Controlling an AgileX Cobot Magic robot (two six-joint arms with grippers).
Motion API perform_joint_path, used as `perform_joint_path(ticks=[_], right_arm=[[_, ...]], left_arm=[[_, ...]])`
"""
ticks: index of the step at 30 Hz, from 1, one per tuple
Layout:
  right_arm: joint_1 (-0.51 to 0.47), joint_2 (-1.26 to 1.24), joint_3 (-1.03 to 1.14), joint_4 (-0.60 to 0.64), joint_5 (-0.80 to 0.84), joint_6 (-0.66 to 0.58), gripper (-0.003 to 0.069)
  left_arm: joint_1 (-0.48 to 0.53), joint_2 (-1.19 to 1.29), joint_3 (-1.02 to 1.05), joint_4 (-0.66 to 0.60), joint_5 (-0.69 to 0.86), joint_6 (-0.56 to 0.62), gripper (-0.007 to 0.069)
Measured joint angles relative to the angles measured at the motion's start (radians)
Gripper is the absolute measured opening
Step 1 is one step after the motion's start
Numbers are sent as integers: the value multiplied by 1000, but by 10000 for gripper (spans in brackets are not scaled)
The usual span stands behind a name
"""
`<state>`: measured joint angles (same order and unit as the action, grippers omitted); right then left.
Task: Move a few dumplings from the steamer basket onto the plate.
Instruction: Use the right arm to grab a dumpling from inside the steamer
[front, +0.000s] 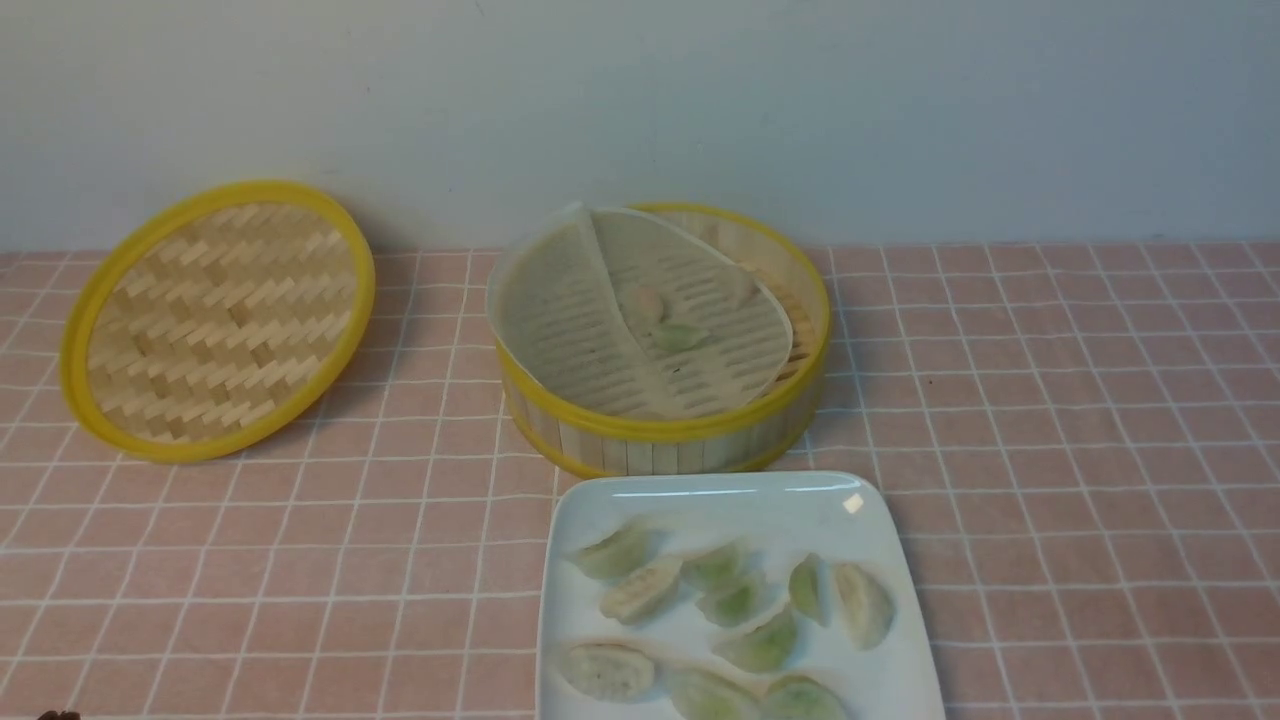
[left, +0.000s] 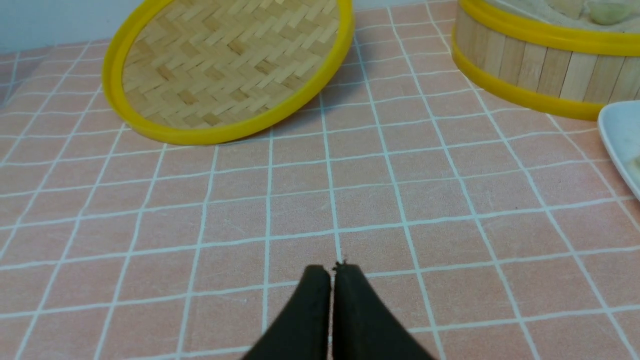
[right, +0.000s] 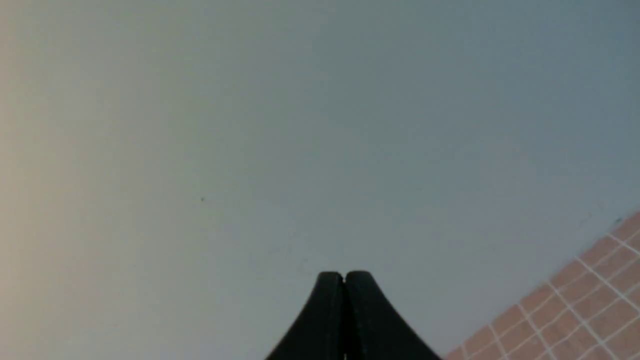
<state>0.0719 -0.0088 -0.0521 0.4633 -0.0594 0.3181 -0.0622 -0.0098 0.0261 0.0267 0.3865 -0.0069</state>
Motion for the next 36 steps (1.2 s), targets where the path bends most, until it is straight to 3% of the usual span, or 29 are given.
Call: perform_joint_path(ticks=[7, 9, 17, 24, 36], right_arm=[[60, 285, -405, -176, 449, -54, -15], [79, 481, -561, -215, 652, -151, -15], [87, 1061, -959, -153, 994, -410, -15], [88, 1380, -1269, -81, 1117, -489, -15], [100, 1603, -1477, -112, 1155, -493, -10]], left_arm=[[0, 0, 0, 0, 0, 0, -6], [0, 0, 1, 0, 0, 0, -6], [0, 0, 1, 0, 0, 0, -6], [0, 0, 1, 0, 0, 0, -6], [0, 0, 1, 0, 0, 0, -6]])
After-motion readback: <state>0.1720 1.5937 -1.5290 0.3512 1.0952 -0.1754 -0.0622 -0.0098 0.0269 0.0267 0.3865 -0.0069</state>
